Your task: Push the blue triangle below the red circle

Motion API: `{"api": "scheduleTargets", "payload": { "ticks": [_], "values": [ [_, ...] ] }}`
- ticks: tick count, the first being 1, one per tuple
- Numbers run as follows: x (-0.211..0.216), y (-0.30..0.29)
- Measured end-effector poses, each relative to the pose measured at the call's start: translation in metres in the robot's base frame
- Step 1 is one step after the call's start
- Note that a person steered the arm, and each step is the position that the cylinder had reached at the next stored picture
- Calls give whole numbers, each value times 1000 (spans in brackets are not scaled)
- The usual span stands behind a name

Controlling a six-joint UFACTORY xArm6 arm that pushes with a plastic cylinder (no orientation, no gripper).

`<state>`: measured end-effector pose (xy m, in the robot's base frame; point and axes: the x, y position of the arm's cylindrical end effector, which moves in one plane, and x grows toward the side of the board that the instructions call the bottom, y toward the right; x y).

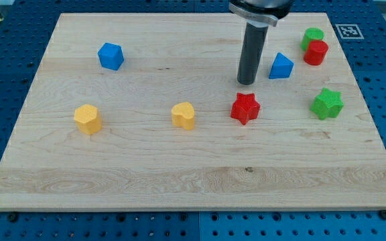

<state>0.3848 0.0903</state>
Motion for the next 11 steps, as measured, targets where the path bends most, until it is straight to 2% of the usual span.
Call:
{"api": "scheduleTargets", "payload": {
  "ticks": [1, 2, 3, 4, 5, 6, 7, 9, 11],
  "values": [
    [-20, 4],
    [-35, 49],
    [-27, 102],
    [-4, 96],
    [18, 56],
    [41, 60],
    [37, 86],
    [-15, 98],
    [24, 94]
  ]
}}
